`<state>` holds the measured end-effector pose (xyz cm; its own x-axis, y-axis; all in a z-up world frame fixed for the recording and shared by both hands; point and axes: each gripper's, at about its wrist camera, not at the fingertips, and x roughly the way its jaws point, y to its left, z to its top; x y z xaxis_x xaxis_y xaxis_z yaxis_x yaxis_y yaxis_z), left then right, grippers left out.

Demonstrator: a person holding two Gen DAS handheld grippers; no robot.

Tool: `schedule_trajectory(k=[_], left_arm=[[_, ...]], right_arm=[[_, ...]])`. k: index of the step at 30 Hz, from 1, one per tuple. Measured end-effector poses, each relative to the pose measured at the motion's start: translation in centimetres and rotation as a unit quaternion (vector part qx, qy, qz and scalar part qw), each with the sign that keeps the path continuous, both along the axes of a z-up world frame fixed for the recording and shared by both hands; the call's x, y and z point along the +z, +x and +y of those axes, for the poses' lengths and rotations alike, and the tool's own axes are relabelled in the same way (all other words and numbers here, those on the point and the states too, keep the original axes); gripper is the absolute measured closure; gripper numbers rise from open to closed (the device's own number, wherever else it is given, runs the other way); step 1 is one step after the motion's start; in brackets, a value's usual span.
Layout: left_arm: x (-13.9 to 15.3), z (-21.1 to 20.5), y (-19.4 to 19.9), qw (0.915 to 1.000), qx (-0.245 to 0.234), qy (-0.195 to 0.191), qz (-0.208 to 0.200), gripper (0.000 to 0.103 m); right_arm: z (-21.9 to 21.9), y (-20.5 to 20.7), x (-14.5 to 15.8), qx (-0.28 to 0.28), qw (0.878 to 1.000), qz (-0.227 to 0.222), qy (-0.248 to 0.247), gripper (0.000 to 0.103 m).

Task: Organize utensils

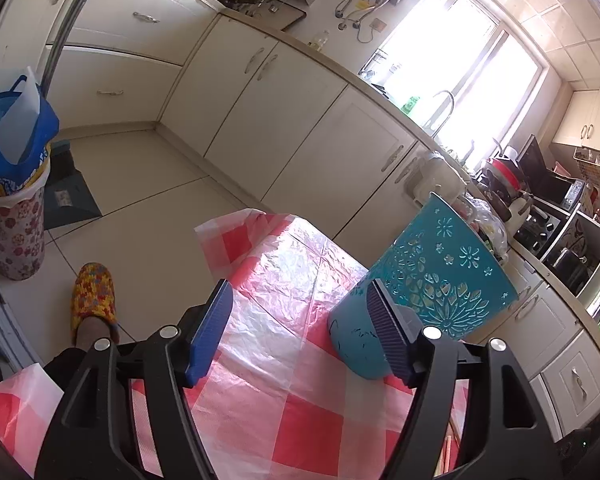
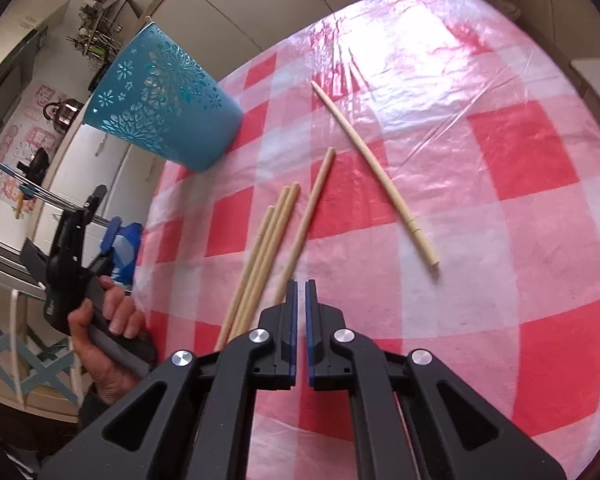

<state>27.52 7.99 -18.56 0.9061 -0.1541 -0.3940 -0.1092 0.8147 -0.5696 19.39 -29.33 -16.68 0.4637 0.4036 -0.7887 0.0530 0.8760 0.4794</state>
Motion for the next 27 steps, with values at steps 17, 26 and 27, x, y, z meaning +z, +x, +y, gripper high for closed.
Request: schedule_trajectory(k=[17,26,27], left_arm=[[-0.3,0.0,0.1,1.0000,0.001,-0.002,0.005,0.033],[-0.7,0.0,0.3,0.9999,0.007,-0.004,0.014,0.032],[-0.7,0.0,0.3,0.9998,0.008,-0.005,0.016,0.031]], right_arm=[[-0.7,1.5,3.4,0.138,0.973,-0.066,-0.171,0.062],[4.1,-0.1,1.3,0.599,0.613,-0.200,-0.474,0.062],[4.2,0.0,0.9,0.622,0.579,-0.199,-0.487,0.062]])
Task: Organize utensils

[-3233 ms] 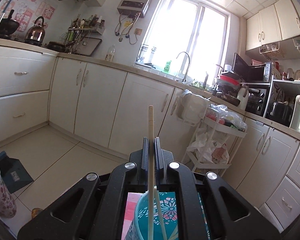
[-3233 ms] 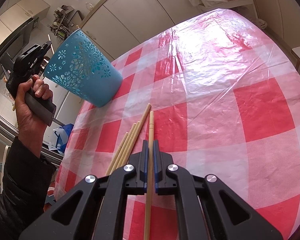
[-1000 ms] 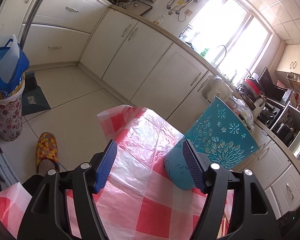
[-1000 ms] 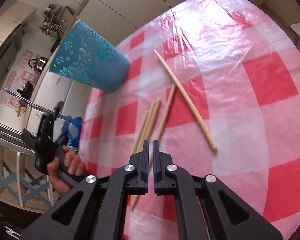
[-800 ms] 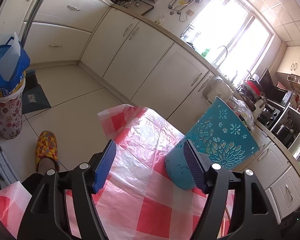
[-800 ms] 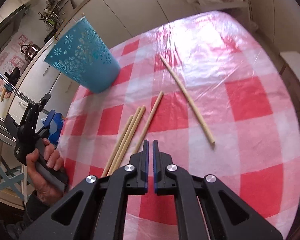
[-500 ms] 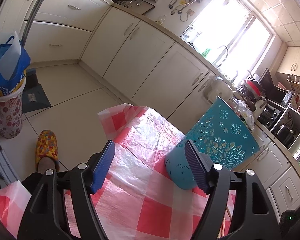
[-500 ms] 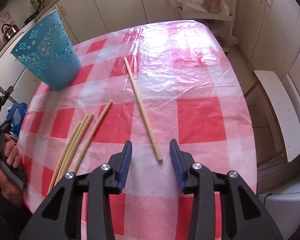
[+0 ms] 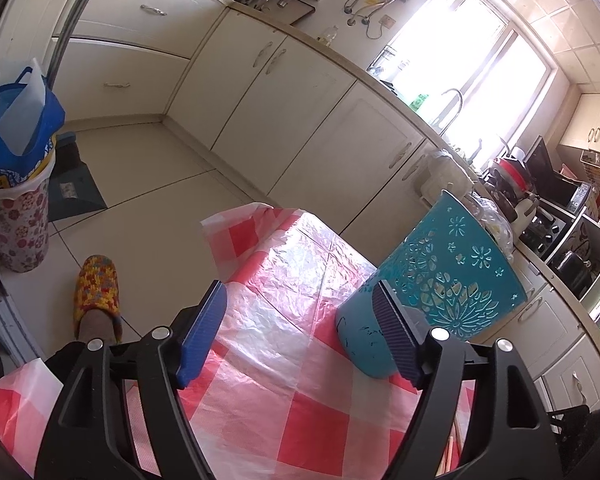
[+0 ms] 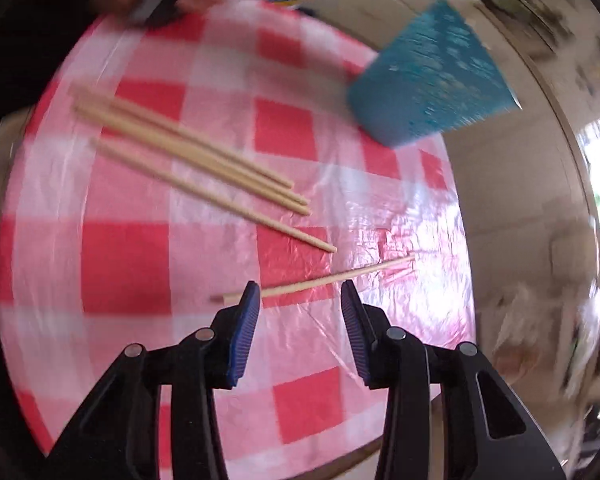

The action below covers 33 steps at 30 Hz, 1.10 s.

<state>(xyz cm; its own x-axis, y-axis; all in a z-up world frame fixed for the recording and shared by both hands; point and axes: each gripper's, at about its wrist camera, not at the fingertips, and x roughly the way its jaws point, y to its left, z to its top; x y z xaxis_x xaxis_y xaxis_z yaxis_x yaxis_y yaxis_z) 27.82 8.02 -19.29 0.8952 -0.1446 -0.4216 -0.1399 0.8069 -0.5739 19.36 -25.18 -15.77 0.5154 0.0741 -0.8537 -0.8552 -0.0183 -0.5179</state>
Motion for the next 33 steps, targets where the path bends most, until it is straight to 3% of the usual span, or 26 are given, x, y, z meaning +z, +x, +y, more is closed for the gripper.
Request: schedule_trajectory(k=[4,7,10,12,14,15,16,17,19,21,23,25,27,29,30,32,33], left_arm=[[-0.1,-0.1,0.2,1.0000,0.004,0.001,0.006,0.031],[-0.2,-0.1,0.3,0.9999,0.006,0.002,0.010,0.030],[-0.2,-0.1,0.4,0.9999,0.008,0.003,0.013,0.029],[-0.1,-0.2,0.5,0.9998,0.009,0.004,0.015,0.028],[-0.1,-0.2,0.5,0.9998,0.010,0.006,0.017,0.028],[-0.2,-0.3,0.5,0.9998,0.010,0.006,0.018,0.027],[-0.2,-0.3,0.6,0.9997,0.010,0.007,0.019,0.027],[-0.1,-0.3,0.6,0.9997,0.010,0.007,0.020,0.027],[-0.1,-0.4,0.6,0.9997,0.011,0.008,0.022,0.027],[-0.1,-0.4,0.6,0.9996,0.013,0.009,0.023,0.027],[-0.1,-0.4,0.7,0.9995,0.014,0.011,0.025,0.026],[-0.1,-0.4,0.7,0.9994,0.016,0.012,0.028,0.026],[-0.1,-0.4,0.7,0.9994,0.017,0.012,0.029,0.026],[-0.1,-0.3,0.7,0.9993,0.018,0.011,0.030,0.026],[-0.1,-0.3,0.7,0.9994,0.017,0.011,0.030,0.026],[-0.1,-0.2,0.7,0.9994,0.017,0.010,0.028,0.025],[-0.1,-0.2,0.7,0.9995,0.017,0.009,0.027,0.025]], right_arm=[[0.6,0.3,-1.3,0.099,0.992,0.031,-0.067,0.062],[0.6,1.2,-1.7,0.128,0.987,0.064,-0.073,0.062],[1.0,3.7,-1.1,0.087,0.987,0.130,-0.037,0.060],[1.0,6.2,-1.1,0.018,0.980,0.200,-0.016,0.060],[0.5,9.4,-1.0,-0.081,0.957,0.276,0.034,0.058],[0.1,10.1,-0.8,-0.098,0.949,0.294,0.055,0.058],[-0.2,10.4,-0.8,-0.104,0.946,0.301,0.065,0.058],[-0.3,10.1,-0.8,-0.093,0.951,0.289,0.064,0.058],[-0.4,8.8,-1.1,-0.031,0.972,0.231,0.038,0.057],[-0.2,7.2,-1.0,0.048,0.982,0.180,0.016,0.052],[0.4,6.6,-1.1,0.099,0.981,0.164,-0.015,0.047],[1.2,6.9,-1.4,0.118,0.977,0.170,-0.047,0.040],[1.9,7.2,-1.8,0.137,0.969,0.187,-0.086,0.039],[2.5,8.1,-2.3,0.130,0.962,0.215,-0.110,0.036],[2.5,9.3,-2.8,0.112,0.960,0.225,-0.125,0.028],[2.0,12.4,-4.3,0.004,0.952,0.265,-0.156,0.016],[1.7,13.6,-4.4,-0.044,0.949,0.278,-0.143,0.012]])
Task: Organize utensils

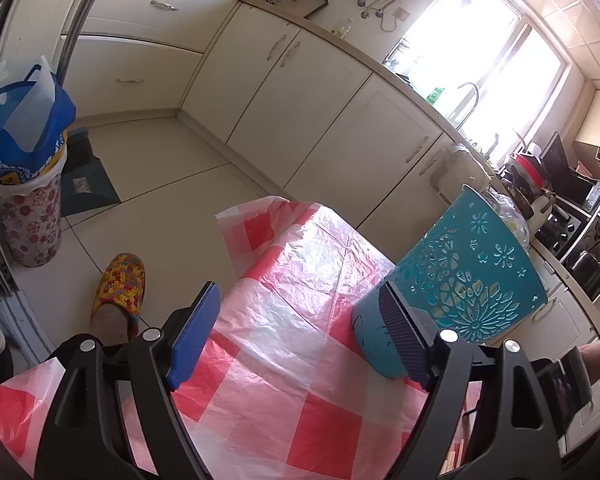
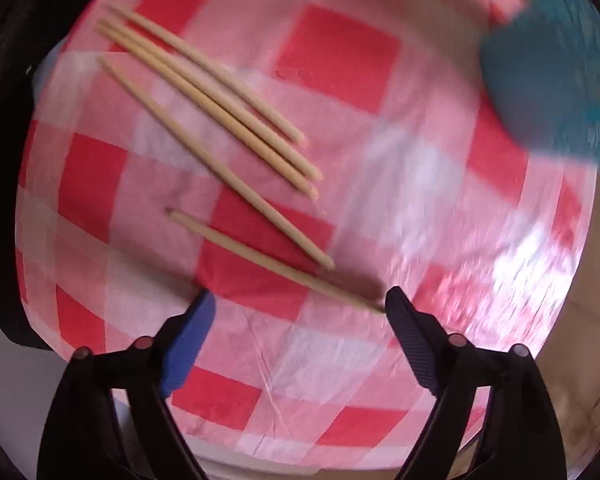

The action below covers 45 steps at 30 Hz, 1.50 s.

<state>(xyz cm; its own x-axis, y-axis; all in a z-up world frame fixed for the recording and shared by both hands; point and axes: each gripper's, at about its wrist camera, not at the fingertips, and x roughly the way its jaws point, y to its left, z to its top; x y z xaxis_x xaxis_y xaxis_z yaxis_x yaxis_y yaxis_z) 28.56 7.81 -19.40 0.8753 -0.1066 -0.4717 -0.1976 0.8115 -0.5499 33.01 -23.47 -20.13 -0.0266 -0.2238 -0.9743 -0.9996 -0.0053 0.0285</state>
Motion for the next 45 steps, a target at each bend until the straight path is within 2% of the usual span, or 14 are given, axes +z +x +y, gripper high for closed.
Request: schedule_trajectory(k=[3,7,10,12,14,17,23,27,31,34,37,40,42,45], left_arm=[[0.0,0.0,0.0,1.0000,-0.001,-0.003,-0.002,0.024],[0.0,0.0,-0.1,1.0000,0.002,-0.002,-0.002,0.023],[-0.1,0.0,-0.1,1.0000,0.007,-0.001,0.001,0.022],[0.0,0.1,-0.1,1.0000,0.009,-0.001,0.002,0.022],[-0.1,0.1,-0.1,0.9999,0.012,-0.001,0.004,0.022],[-0.1,0.1,0.0,0.9999,0.013,-0.001,0.006,0.022],[-0.1,0.1,0.1,0.9998,0.017,0.000,0.008,0.021],[-0.2,0.2,0.1,0.9998,0.019,-0.002,0.006,0.021],[-0.2,0.3,0.0,0.9998,0.021,-0.004,0.005,0.021],[-0.3,0.3,0.0,0.9997,0.022,-0.004,0.005,0.020],[-0.3,0.2,0.0,0.9997,0.022,-0.002,0.005,0.020],[-0.3,0.3,-0.1,0.9996,0.026,-0.003,0.006,0.020],[-0.3,0.3,-0.1,0.9996,0.028,-0.003,0.007,0.020],[-0.3,0.4,0.0,0.9996,0.028,-0.003,0.010,0.020]], right_arm=[[-1.3,1.3,0.6,-0.110,0.993,0.034,0.015,0.011],[-3.4,1.5,0.6,-0.237,0.966,0.104,-0.009,0.011],[-4.7,0.4,0.7,-0.283,0.949,0.138,-0.009,0.011],[-4.8,-0.6,2.0,-0.239,0.966,0.092,0.025,0.011],[-4.5,-2.4,4.4,-0.148,0.985,0.030,0.079,0.011],[-5.0,-5.4,6.0,-0.015,0.995,-0.023,0.091,0.011],[-5.9,-9.5,4.5,0.143,0.988,-0.057,0.024,0.011],[-5.7,-11.2,3.8,0.169,0.983,-0.060,0.025,0.011],[-4.5,-13.3,0.4,0.214,0.975,-0.057,-0.031,0.012],[-4.6,-14.4,0.0,0.224,0.972,-0.060,-0.036,0.026],[-4.4,-13.4,0.4,0.183,0.982,-0.020,-0.047,0.045],[-5.0,-11.5,1.1,0.083,0.996,0.018,-0.028,0.060],[-5.0,-9.1,1.8,-0.023,0.999,0.047,0.004,0.082],[-5.5,-8.0,2.2,-0.092,0.993,0.066,0.029,0.086]])
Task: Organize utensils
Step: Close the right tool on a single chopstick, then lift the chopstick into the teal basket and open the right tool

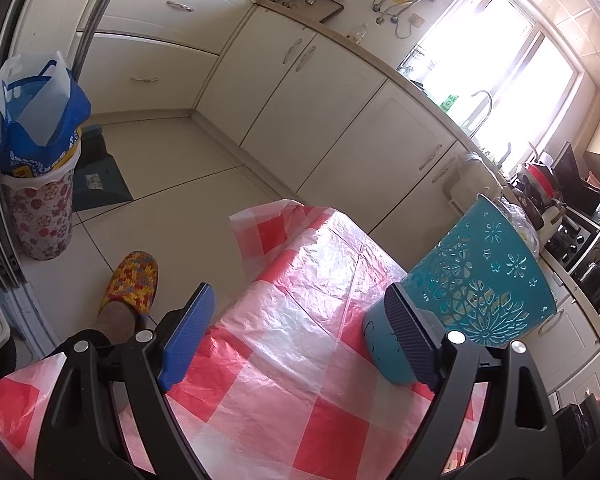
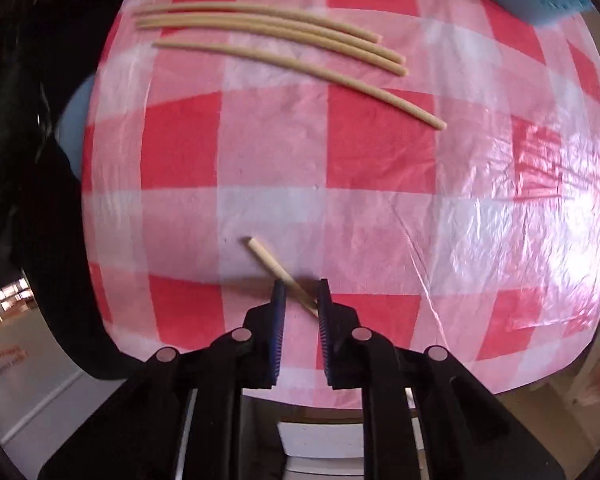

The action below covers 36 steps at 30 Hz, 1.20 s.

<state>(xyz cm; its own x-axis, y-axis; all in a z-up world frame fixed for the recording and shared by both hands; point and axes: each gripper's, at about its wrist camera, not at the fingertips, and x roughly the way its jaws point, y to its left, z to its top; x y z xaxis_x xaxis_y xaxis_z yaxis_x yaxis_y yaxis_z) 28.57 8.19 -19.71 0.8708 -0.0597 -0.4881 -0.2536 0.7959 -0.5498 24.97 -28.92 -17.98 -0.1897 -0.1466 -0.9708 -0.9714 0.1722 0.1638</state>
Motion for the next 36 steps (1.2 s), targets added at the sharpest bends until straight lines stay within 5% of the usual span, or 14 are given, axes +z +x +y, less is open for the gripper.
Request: schedule_trajectory(k=[5,8,9,10,12,13,18,22,31,33,36], left_arm=[[0.0,0.0,0.0,1.0000,0.000,0.000,0.000,0.020],[-0.1,0.1,0.0,1.0000,0.001,0.000,0.000,0.020],[-0.1,0.1,0.0,1.0000,0.002,-0.001,0.001,0.020],[-0.1,0.2,0.1,1.0000,0.002,-0.001,0.001,0.020],[-0.1,0.2,0.0,1.0000,0.002,-0.001,0.001,0.020],[-0.2,0.2,0.0,1.0000,0.002,-0.001,0.001,0.020],[-0.2,0.2,0.0,1.0000,0.003,-0.002,-0.001,0.020],[-0.2,0.3,0.0,1.0000,0.002,-0.005,-0.004,0.020],[-0.2,0.1,-0.2,1.0000,0.000,-0.006,-0.006,0.020],[-0.2,0.0,-0.3,0.9999,0.000,-0.006,-0.008,0.020],[-0.1,-0.1,-0.3,0.9999,0.001,-0.006,-0.010,0.020]], right_arm=[[0.1,-1.4,0.6,0.016,0.999,-0.047,-0.006,0.087],[1.3,-3.8,0.2,0.025,0.995,-0.096,-0.027,0.060],[1.8,-4.2,0.2,0.035,0.994,-0.099,-0.033,0.060],[2.2,-4.5,0.1,0.051,0.993,-0.102,-0.038,0.061],[2.6,-4.9,-0.6,0.065,0.994,-0.080,-0.048,0.085],[2.8,-5.4,-0.6,0.066,0.994,-0.077,-0.050,0.089],[2.5,-4.4,0.4,-0.040,0.999,-0.034,-0.015,0.096],[2.7,-4.2,2.0,-0.145,0.987,-0.004,0.067,0.097],[1.9,-1.6,2.3,-0.325,0.912,0.032,0.249,0.097],[1.3,0.6,2.7,-0.362,0.879,0.030,0.310,0.097],[0.3,1.3,6.6,-0.401,0.814,0.016,0.420,0.097]])
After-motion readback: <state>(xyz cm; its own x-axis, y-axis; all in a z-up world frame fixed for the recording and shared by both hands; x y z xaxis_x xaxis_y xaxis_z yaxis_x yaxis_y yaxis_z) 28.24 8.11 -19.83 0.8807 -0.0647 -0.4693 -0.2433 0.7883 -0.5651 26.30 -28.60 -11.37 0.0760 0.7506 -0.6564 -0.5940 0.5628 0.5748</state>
